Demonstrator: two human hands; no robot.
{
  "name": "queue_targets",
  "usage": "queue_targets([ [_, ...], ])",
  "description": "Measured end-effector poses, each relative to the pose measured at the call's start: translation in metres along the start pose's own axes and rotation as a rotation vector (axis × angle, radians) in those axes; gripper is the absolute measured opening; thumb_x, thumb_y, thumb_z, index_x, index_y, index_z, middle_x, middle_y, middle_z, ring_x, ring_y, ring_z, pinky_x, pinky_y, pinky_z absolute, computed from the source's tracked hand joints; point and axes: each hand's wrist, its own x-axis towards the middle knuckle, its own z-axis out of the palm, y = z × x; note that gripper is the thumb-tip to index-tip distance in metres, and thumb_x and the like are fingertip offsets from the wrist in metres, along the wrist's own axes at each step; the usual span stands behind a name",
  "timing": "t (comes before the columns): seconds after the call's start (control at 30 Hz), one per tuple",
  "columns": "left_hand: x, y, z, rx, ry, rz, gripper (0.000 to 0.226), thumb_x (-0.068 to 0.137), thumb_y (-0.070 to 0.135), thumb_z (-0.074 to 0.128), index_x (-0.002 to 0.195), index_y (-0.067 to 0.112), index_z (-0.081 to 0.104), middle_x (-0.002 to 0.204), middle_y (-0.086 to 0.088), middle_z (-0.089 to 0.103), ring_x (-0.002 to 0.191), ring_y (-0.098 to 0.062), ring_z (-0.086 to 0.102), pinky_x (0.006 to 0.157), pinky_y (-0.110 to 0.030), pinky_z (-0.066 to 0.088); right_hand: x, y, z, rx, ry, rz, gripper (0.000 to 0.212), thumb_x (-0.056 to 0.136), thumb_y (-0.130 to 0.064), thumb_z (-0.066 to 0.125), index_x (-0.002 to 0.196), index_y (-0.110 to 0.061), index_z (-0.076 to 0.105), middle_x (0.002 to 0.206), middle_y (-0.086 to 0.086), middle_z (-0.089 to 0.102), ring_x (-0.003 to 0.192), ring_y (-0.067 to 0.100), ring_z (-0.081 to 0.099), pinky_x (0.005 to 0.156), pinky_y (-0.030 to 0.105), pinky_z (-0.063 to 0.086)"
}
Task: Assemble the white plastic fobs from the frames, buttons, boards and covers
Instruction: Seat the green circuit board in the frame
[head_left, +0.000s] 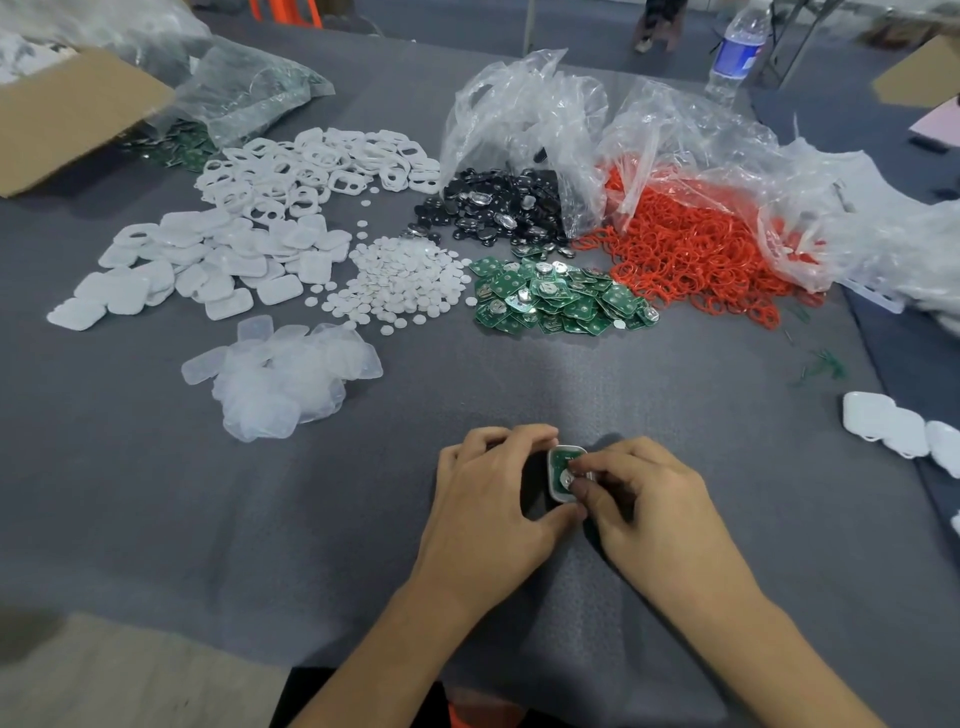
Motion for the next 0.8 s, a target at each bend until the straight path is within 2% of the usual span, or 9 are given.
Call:
queue_targets([
  [0.13,0.0001,-0.0001,0.0004,0.006,0.010,0.011,0.060,0.076,0.062,0.071,0.129,0.046,0.050,0.121,0.032,0.058,0.123,0.008,0.040,0.103,-0.018,0.024,-0.0007,-0.0026,-0.0010,-0.048,0.004,-0.033,0.020,0.080,-0.007,0.081,0.097,-0.018,0.078,0.092,-0.009,0.064,0.076,0.001,0.058,0.074,0.005,0.042],
  [0.3,0.0005,-0.0001,0.0006,-0.001,0.011,0.010,0.060,0.075,0.059,0.070,0.129,0.045,0.051,0.122,0.032,0.059,0.123,0.008,0.042,0.103,-0.020,0.024,0.0009,-0.0059,-0.0053,-0.108,-0.031,-0.082,0.022,0.080,-0.004,0.079,0.096,-0.019,0.078,0.087,-0.006,0.064,0.072,0.011,0.063,0.068,0.024,0.053],
  [0.43,0.0007,-0.0006,-0.0001,0.001,0.002,0.017,0.059,0.076,0.060,0.072,0.130,0.045,0.052,0.124,0.031,0.059,0.124,0.008,0.041,0.104,-0.020,0.023,0.0038,-0.0065,-0.0082,-0.110,-0.063,-0.094,0.019,0.081,-0.006,0.079,0.092,-0.022,0.079,0.084,-0.008,0.062,0.070,0.009,0.060,0.066,0.021,0.049],
  [0.5,0.0010,-0.0009,-0.0001,-0.008,0.002,0.017,0.059,0.076,0.061,0.073,0.130,0.045,0.053,0.123,0.032,0.059,0.124,0.009,0.041,0.104,-0.017,0.021,0.0056,-0.0056,-0.0080,-0.087,-0.055,-0.080,0.020,0.081,-0.008,0.079,0.094,-0.022,0.079,0.085,-0.007,0.064,0.071,0.010,0.061,0.068,0.024,0.052],
  [0.63,0.0007,-0.0011,0.0004,-0.014,0.011,0.018,0.059,0.074,0.060,0.074,0.127,0.047,0.053,0.115,0.038,0.054,0.123,0.009,0.041,0.104,-0.011,0.017,0.0048,-0.0053,-0.0067,-0.085,-0.041,-0.066,0.021,0.081,-0.009,0.079,0.096,-0.024,0.079,0.084,-0.008,0.064,0.071,0.009,0.061,0.068,0.019,0.049],
  [0.8,0.0010,-0.0021,0.0024,-0.001,0.016,0.004,0.060,0.073,0.062,0.075,0.126,0.047,0.051,0.117,0.036,0.056,0.121,0.010,0.041,0.103,-0.013,0.019,0.0045,-0.0066,-0.0079,-0.106,-0.049,-0.090,0.017,0.081,-0.009,0.079,0.093,-0.021,0.079,0.084,-0.006,0.064,0.069,0.011,0.061,0.066,0.027,0.054],
])
